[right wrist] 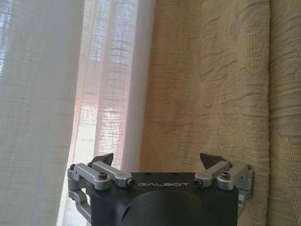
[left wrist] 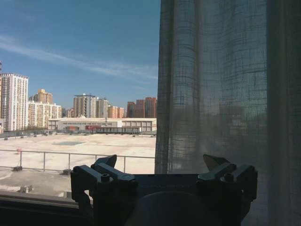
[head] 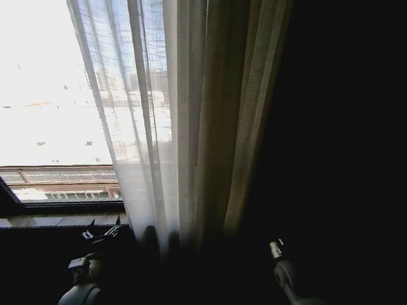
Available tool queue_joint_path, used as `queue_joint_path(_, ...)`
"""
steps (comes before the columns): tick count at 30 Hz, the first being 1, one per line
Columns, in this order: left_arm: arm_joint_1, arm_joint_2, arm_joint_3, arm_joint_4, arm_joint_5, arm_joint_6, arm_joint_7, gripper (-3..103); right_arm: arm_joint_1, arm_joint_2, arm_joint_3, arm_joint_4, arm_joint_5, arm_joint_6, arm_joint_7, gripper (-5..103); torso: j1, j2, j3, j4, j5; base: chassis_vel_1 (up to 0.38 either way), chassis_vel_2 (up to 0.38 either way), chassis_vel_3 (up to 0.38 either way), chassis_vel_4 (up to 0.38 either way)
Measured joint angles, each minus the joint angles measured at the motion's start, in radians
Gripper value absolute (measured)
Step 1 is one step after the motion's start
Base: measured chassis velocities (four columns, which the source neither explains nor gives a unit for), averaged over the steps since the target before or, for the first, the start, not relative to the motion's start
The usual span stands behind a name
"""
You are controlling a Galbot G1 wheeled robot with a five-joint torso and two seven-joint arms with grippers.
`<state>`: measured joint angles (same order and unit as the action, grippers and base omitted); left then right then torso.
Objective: Open the curtains by pulling them apart, changing their state from closed to fully open.
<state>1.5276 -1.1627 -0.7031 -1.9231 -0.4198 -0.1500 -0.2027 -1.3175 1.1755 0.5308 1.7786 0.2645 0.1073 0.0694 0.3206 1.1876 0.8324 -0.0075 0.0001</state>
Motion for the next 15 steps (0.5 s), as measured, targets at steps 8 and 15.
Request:
queue_joint_path(8, 0.000, 0.000, 0.000, 0.000, 0.000, 0.000, 0.000, 100, -0.004, -0.003, -0.002, 0.016, 0.000, -0.001, -0.018, 100, 0.000, 0.000, 0.000, 0.0000, 0.0001, 0.098, 0.061, -0.109, -0.066)
queue_joint_path(15, 0.000, 0.000, 0.000, 0.000, 0.000, 0.000, 0.000, 100, -0.012, -0.003, -0.004, 0.024, -0.005, -0.002, -0.025, 100, 0.000, 0.000, 0.000, 0.0001, -0.0001, 0.246, 0.178, -0.233, -0.181)
